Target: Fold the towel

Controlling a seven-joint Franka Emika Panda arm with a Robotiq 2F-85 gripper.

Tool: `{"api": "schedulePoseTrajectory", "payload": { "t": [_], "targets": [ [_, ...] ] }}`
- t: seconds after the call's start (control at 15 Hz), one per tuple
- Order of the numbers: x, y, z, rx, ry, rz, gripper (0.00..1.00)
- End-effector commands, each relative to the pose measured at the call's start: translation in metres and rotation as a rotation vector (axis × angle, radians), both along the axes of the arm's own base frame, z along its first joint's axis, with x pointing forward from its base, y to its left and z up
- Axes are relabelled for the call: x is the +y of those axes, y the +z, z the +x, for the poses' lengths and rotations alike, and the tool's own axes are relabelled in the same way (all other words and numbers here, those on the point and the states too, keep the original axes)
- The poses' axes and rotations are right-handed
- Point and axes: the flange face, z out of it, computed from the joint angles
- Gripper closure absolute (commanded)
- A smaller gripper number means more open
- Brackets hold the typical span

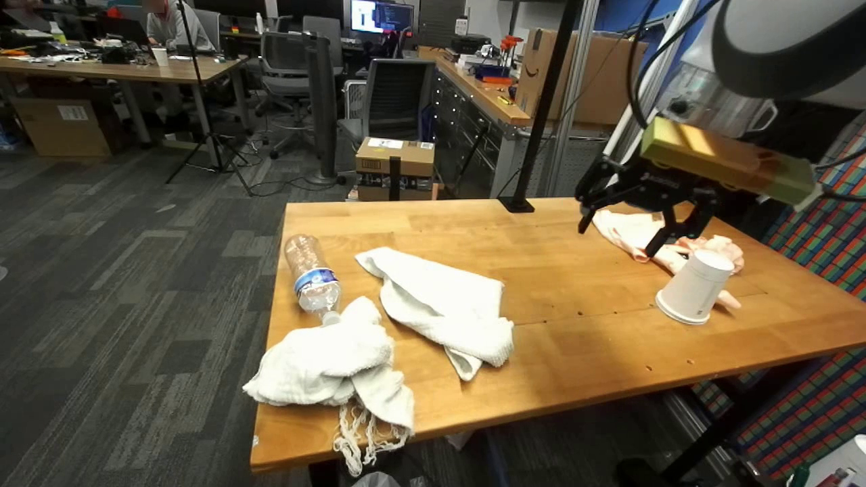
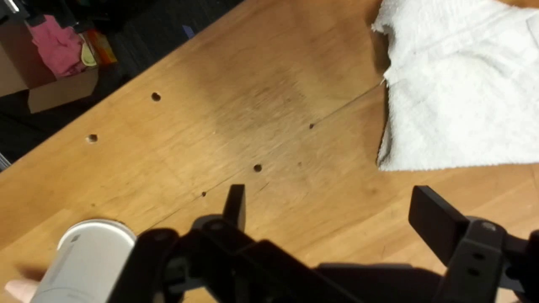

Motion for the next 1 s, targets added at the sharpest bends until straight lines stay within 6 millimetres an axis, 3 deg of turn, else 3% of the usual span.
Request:
{"api": "schedulePoseTrajectory", "payload": {
  "t": [0.0,0.2,0.93],
  "targets": [
    [-0.009,0.008,-0.005,-0.018,-0.011,0.003,0.0],
    [-0.011,0.011,-0.015,-0.031,-0.012,0.002,0.0],
    [-0.01,0.009,-0.016,-0.026,-0.01,0.002,0.0]
  ]
}}
